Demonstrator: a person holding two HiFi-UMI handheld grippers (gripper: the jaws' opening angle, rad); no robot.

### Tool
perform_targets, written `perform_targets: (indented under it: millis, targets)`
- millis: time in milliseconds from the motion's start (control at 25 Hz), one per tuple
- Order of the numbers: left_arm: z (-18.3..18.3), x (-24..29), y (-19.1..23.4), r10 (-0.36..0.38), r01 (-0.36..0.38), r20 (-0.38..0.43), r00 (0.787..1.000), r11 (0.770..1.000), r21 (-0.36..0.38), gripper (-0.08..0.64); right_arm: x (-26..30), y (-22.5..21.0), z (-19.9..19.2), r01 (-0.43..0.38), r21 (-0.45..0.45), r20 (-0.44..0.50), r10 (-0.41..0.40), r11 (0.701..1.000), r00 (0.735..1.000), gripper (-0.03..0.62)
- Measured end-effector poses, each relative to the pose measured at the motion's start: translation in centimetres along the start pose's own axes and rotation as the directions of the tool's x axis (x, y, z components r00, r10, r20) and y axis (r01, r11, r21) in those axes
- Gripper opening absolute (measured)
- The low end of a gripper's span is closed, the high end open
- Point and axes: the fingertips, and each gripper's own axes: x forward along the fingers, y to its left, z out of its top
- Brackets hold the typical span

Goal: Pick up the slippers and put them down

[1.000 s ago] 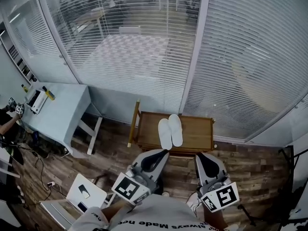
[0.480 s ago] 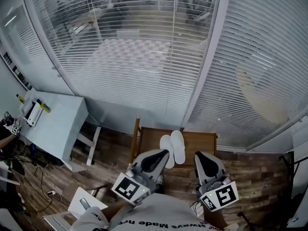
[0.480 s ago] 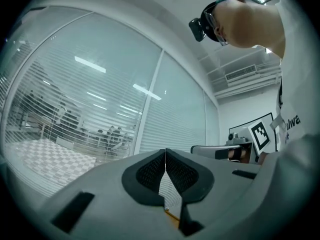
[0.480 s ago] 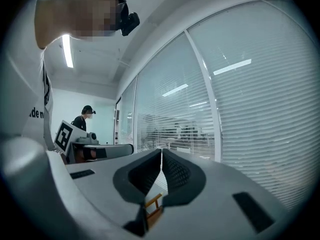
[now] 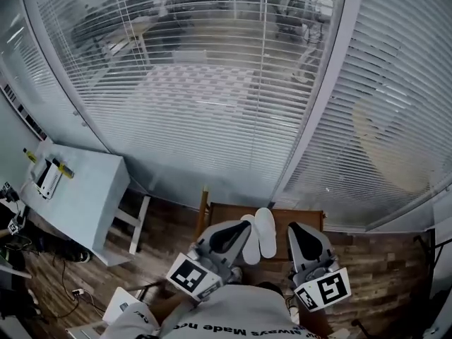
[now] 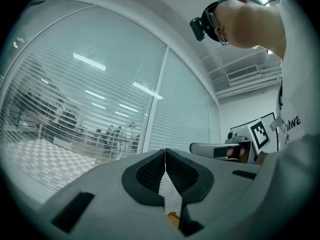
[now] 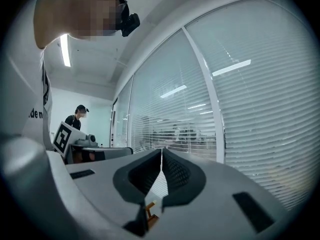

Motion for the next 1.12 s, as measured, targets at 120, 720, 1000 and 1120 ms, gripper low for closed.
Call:
perform_targets:
  millis: [120, 720, 1000, 1120]
  targets:
    - [-0.3, 0.7, 0.0, 0.003, -0.003, 0.001, 1.0, 1.0, -0.002, 0.012, 0.1, -0.9, -0.3, -0.004, -0.002, -0.002, 0.004, 1.0, 1.0, 0.017]
    - [-1.4, 3.0, -0.6, 0.025, -0.025, -0.012, 1.0, 1.0, -0.01, 0.012, -0.2, -3.8, -1.2, -0.026, -0.007, -0.046, 0.025, 1.0, 0.999, 0.017]
    - [-2.8, 2.5, 0.8, 0.056, -0.057, -0.052, 0.997, 0.998, -0.019, 0.012, 0.5, -3.8, -2.5, -0.028, 0.016, -0.085, 0.029, 0.999, 0.996, 0.018]
    - [-4.1, 2.6, 1.1, 0.058, -0.061, -0.071, 0.996, 0.997, -0.036, 0.012, 0.8, -3.8, -4.3, -0.034, 0.04, -0.115, 0.039, 0.999, 0.993, 0.018]
